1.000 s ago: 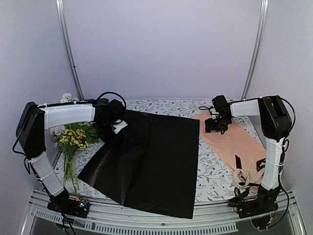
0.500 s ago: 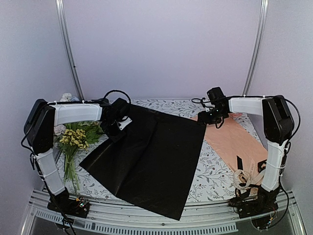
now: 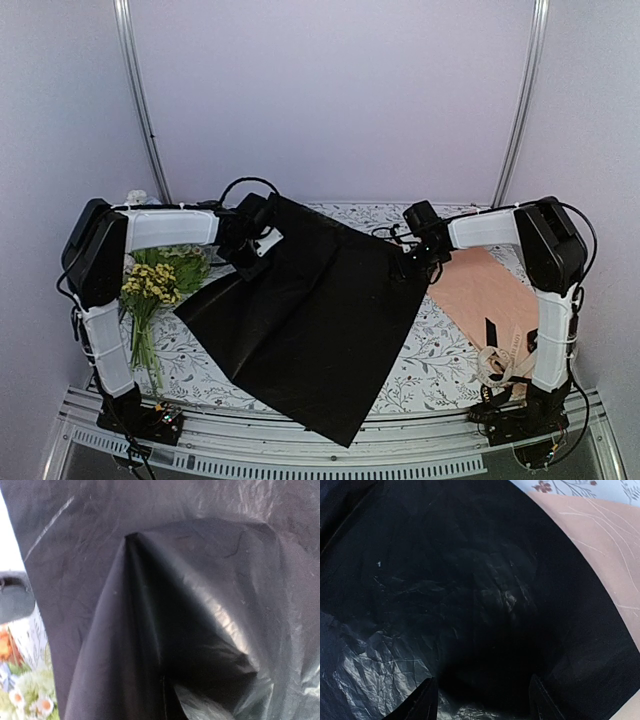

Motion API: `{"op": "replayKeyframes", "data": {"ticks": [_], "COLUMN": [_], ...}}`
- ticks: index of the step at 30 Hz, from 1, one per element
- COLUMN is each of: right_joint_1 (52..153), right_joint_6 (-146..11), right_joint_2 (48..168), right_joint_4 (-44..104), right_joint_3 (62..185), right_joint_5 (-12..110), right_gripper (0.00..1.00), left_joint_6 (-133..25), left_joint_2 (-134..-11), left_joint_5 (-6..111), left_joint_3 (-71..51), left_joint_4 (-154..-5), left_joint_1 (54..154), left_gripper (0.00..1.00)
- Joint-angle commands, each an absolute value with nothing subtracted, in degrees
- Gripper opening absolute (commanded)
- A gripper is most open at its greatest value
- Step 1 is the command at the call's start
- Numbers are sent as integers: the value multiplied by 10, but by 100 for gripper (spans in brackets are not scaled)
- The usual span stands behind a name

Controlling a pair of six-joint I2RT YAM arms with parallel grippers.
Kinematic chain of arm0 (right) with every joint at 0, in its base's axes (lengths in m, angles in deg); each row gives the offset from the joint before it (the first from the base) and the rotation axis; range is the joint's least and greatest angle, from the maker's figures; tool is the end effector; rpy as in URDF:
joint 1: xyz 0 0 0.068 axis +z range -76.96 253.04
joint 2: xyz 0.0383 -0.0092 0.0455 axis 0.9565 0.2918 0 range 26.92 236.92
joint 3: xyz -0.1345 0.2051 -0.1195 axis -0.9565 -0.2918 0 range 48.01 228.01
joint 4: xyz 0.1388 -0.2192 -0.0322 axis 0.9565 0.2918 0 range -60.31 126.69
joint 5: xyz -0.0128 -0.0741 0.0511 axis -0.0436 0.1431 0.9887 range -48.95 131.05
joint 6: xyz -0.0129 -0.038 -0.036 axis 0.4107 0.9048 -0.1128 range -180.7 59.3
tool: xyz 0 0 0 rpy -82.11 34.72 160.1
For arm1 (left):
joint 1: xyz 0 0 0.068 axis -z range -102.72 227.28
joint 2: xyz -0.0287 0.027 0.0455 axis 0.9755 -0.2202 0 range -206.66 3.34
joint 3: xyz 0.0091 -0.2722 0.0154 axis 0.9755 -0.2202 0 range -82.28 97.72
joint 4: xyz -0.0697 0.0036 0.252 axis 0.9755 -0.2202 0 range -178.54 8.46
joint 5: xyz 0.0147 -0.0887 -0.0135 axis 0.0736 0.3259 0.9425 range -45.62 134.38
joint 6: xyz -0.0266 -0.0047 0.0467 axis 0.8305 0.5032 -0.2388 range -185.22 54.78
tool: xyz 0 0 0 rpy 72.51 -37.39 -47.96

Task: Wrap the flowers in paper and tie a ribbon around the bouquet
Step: Unfold the folded wrapping paper at the center of the board, then pick up the fake flower from the corner of the board.

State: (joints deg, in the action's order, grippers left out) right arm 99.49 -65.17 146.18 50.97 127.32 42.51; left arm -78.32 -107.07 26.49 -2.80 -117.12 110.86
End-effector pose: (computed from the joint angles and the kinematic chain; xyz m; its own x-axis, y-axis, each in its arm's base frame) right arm 0.3829 0.1916 0.1364 -0.8179 -0.3200 -0.4781 -0.3937 0.9173 0.0596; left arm 0.3361 -0.2099 0.1874 -0.6479 0.6891 -0.3245 0.5865 0.7232 0.3647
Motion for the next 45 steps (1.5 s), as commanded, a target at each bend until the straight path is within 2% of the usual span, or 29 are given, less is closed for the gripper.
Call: {"op": "replayKeyframes", "data": {"ticks": [1,3,4,7,8,10,12,19,25,29,35,39,45], "right_joint_1": [983,973,968,955,953,949,945,948,1000,1003,1003,1003,1003], "right_joint_6": [-675,-683,-685,-689,-689,-687,-685,-670,-653,-664,-664,-662,-661], "right_joint_2": [1419,1402,1394,1376,1371,1364,1358,1326,1323,1345,1348,1318,1253], "right_joint_4": [539,541,542,544,544,547,552,571,542,541,538,537,498], "right_joint_3": [1210,1194,1188,1178,1165,1161,1163,1207,1205,1185,1155,1153,1106], "right_joint_5": [354,343,341,340,339,333,328,354,447,448,455,451,460], "right_gripper": [64,63,63,63,63,63,64,64,64,64,64,65,65], "left_joint_6": [-813,-812,-810,-782,-770,-744,-725,-687,-634,-602,-584,-548,-459], "left_joint_2": [-1112,-1127,-1133,-1159,-1167,-1177,-1171,-1100,-1044,-1051,-1043,-993,-875], "left_joint_5": [273,255,243,187,173,160,160,211,386,436,455,453,386], "left_joint_3": [6,22,32,76,91,122,134,91,-21,-75,-99,-108,-127], "left_joint_4": [-1117,-1108,-1106,-1116,-1126,-1153,-1166,-1178,-1139,-1111,-1097,-1106,-1249], "left_joint_1": [1099,1097,1094,1073,1065,1046,1036,1057,1113,1113,1105,1078,994], "left_gripper": [0,1,9,45,53,66,70,72,67,62,59,58,53]}}
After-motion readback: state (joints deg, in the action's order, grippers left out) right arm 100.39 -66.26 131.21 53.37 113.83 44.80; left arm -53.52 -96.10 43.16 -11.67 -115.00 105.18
